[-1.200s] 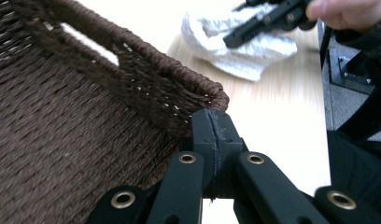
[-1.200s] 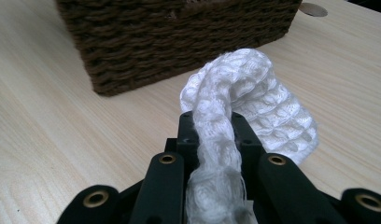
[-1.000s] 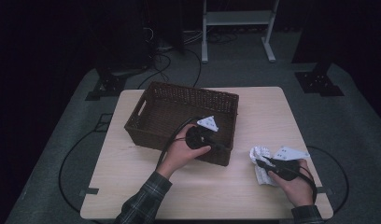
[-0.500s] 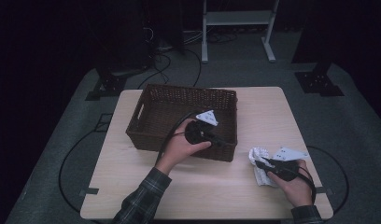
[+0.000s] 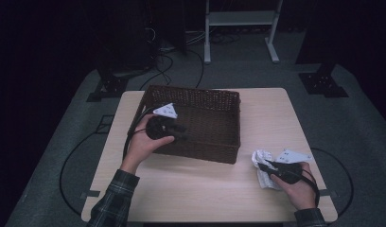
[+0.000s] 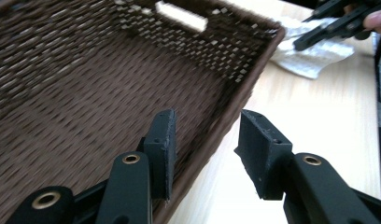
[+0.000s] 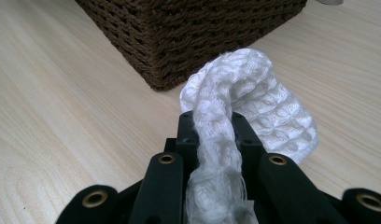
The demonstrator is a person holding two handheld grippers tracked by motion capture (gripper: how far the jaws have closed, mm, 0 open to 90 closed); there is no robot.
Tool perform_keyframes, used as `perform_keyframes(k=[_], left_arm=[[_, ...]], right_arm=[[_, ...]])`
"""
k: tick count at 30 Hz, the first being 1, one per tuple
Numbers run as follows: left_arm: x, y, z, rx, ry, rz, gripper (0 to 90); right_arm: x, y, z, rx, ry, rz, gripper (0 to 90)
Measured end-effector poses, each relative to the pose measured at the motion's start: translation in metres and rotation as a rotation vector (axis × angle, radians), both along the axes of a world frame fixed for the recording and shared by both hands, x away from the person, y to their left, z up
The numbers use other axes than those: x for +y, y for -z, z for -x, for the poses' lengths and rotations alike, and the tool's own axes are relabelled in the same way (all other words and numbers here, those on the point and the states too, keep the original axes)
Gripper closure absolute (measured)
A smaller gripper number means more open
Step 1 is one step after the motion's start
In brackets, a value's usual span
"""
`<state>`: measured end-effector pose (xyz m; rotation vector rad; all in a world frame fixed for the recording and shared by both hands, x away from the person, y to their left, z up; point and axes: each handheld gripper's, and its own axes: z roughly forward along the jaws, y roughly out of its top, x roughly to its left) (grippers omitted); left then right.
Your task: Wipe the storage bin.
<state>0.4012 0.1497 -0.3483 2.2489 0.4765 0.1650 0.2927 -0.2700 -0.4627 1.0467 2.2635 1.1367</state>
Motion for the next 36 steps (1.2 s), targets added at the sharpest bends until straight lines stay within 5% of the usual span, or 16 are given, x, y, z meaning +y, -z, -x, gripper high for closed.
perform_keyframes(k=[11, 27, 36], left_arm=[[0.03, 0.017, -0.006, 0.018, -0.04, -0.048, 54.7], [0.022, 0.029, -0.007, 0.04, -0.034, -0.097, 65.3], [0.006, 0.027, 0.006, 0.06, 0.024, -0.127, 72.3]], right_arm=[[0.001, 0.001, -0.001, 0.004, 0.0, 0.004, 76.6], [0.0, 0.002, 0.0, 0.007, -0.002, 0.012, 76.4], [0.0, 0.002, -0.001, 0.011, 0.0, 0.009, 76.4]])
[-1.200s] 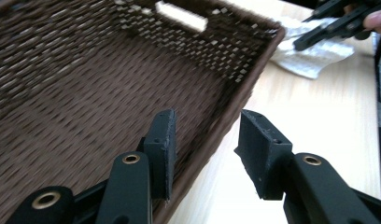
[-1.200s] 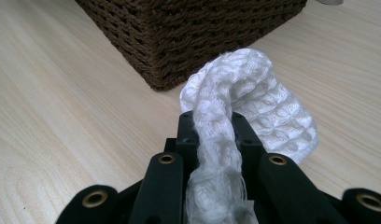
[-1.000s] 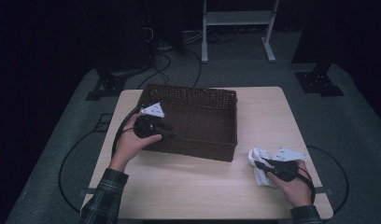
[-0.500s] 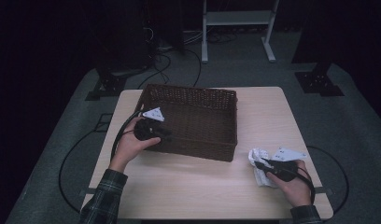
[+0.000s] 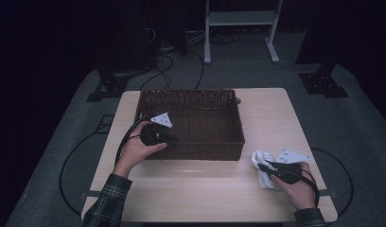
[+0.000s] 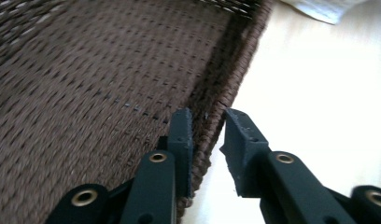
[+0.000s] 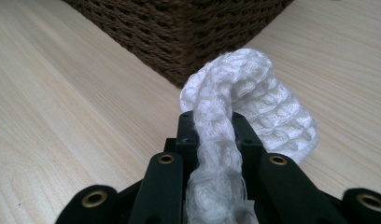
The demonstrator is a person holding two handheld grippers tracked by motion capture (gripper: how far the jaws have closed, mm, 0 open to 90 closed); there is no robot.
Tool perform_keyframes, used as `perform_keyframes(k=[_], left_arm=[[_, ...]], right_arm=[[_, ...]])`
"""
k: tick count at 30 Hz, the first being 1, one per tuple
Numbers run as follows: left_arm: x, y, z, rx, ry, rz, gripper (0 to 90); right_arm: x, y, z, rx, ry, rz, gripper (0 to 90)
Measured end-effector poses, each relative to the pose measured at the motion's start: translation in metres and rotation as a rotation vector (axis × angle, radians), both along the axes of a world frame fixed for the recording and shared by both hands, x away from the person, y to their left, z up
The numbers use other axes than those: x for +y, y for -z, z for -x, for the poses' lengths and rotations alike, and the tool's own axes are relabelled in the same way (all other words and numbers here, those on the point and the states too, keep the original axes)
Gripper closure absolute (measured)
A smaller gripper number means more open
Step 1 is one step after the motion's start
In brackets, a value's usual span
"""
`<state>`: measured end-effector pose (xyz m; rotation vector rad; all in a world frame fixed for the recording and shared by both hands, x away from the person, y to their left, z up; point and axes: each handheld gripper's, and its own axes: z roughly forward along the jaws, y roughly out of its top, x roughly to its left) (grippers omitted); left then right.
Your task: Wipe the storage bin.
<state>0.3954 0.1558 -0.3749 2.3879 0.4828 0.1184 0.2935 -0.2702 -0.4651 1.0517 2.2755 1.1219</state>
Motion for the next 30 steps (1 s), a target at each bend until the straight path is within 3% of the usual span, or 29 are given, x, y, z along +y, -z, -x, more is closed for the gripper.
perform_keyframes(k=[9, 19, 24, 30], left_arm=[[-0.024, -0.001, 0.013, 0.039, 0.067, -0.014, 79.5], [-0.052, -0.003, 0.033, 0.037, 0.155, -0.039, 79.4], [-0.056, 0.003, 0.038, 0.061, 0.168, 0.033, 77.8], [-0.05, 0.009, 0.039, 0.067, 0.157, 0.092, 77.8]], right_arm=[[-0.002, 0.0, 0.0, 0.0, 0.001, -0.008, 76.4], [-0.003, 0.0, 0.0, -0.005, 0.006, 0.001, 76.4], [-0.003, 0.0, 0.0, -0.005, 0.003, 0.006, 76.4], [-0.003, 0.002, 0.0, -0.003, 0.002, 0.005, 76.4]])
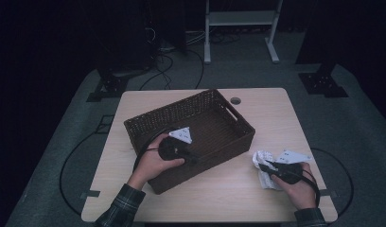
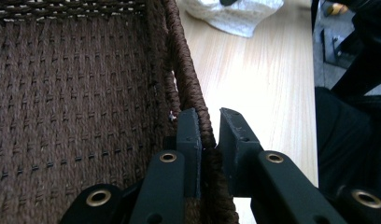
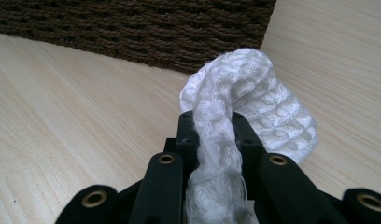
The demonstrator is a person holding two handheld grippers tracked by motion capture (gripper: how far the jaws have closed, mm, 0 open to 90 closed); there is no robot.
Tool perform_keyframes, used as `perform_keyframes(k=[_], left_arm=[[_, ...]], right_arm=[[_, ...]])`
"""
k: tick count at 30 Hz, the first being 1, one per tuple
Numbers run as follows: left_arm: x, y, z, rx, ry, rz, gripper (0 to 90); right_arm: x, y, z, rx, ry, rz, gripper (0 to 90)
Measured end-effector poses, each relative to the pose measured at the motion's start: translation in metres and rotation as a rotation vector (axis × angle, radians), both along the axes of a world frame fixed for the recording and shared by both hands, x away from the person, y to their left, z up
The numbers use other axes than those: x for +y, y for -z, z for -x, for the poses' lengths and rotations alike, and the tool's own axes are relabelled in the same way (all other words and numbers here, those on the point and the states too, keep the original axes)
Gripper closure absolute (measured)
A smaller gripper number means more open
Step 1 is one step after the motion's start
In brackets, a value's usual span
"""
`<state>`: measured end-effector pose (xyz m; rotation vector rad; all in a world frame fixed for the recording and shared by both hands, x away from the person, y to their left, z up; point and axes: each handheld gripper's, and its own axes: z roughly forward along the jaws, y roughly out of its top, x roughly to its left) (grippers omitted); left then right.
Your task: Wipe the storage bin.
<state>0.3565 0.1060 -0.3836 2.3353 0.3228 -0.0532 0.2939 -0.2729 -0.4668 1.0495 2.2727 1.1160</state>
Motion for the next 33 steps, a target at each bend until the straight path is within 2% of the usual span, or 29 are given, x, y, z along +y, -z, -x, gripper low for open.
perform_keyframes(k=[2, 4, 5, 14, 18, 26, 33], left_arm=[[0.003, 0.003, 0.0, 0.005, -0.005, 0.025, 77.7], [0.004, 0.005, 0.001, 0.009, -0.01, 0.031, 77.2], [0.005, 0.005, 0.002, 0.007, -0.011, 0.02, 76.7], [0.008, 0.01, 0.006, -0.014, -0.02, 0.038, 76.6], [0.01, 0.012, 0.005, -0.005, -0.019, 0.057, 76.5], [0.01, 0.012, 0.005, -0.014, -0.02, 0.061, 76.2], [0.01, 0.012, 0.007, -0.028, -0.019, 0.061, 76.2]], right_arm=[[0.0, 0.0, 0.0, 0.0, 0.001, 0.0, 76.4], [0.001, 0.0, 0.0, 0.001, 0.002, 0.002, 76.4], [0.001, 0.0, 0.0, 0.003, 0.002, 0.004, 76.4], [0.002, -0.001, 0.002, -0.006, 0.007, 0.007, 76.5], [0.001, -0.004, 0.001, -0.018, 0.019, 0.002, 76.6], [-0.002, -0.012, 0.0, -0.04, 0.029, -0.005, 76.7], [-0.008, -0.023, -0.001, -0.063, 0.039, -0.032, 76.6]])
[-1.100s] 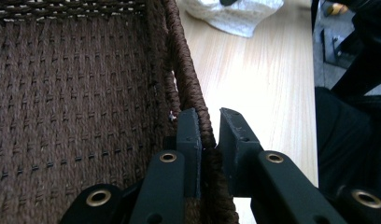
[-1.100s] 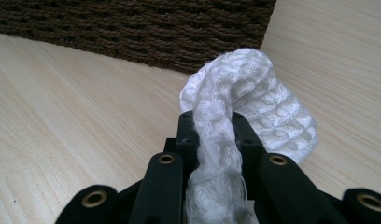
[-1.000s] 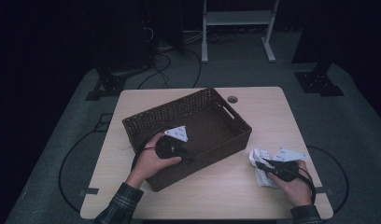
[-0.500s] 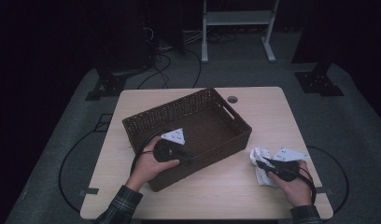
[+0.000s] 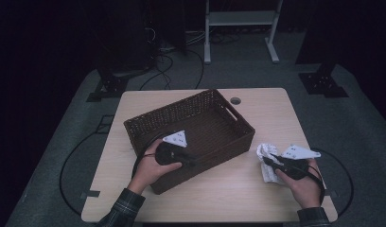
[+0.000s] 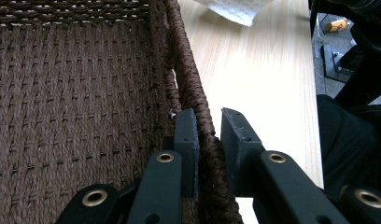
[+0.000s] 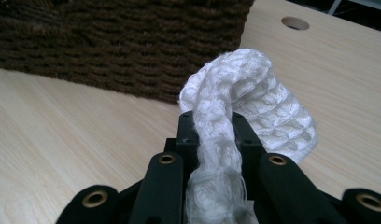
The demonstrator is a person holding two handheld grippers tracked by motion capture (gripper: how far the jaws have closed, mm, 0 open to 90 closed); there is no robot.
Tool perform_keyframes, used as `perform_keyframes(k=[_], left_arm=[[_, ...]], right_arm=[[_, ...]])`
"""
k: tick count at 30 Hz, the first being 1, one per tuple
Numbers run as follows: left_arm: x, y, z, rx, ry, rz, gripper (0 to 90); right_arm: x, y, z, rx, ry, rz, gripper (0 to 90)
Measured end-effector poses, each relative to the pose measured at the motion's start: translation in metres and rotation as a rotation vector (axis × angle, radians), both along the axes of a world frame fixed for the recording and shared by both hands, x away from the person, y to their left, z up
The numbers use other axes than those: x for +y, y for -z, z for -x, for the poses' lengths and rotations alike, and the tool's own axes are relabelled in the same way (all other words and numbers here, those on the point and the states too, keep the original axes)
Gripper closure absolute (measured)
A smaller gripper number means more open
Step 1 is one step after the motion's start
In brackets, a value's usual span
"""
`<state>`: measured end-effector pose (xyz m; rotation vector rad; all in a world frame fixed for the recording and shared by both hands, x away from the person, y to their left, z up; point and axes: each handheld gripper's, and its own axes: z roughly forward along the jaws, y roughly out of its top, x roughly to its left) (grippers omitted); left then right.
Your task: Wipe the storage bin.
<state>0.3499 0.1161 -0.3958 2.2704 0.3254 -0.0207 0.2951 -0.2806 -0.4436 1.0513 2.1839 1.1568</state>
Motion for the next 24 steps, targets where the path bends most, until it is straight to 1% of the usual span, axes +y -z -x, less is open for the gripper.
perform_keyframes(k=[6, 13, 17, 20, 24], left_arm=[[0.0, 0.0, 0.0, -0.001, -0.002, 0.001, 76.2], [0.0, 0.0, 0.0, -0.003, -0.002, 0.0, 76.1], [0.0, 0.0, 0.0, -0.004, -0.001, -0.001, 76.1], [0.0, 0.0, 0.001, -0.007, -0.001, -0.002, 76.1], [0.0, 0.0, 0.001, -0.008, 0.0, -0.005, 76.1]], right_arm=[[0.001, -0.011, -0.004, -0.023, -0.009, 0.003, 76.7], [-0.003, -0.03, -0.008, -0.06, 0.008, -0.004, 76.8], [-0.004, -0.039, -0.01, -0.078, 0.007, -0.009, 76.8], [-0.003, -0.044, -0.012, -0.086, -0.001, -0.008, 76.8], [0.0, -0.047, -0.015, -0.09, -0.011, -0.008, 76.8]])
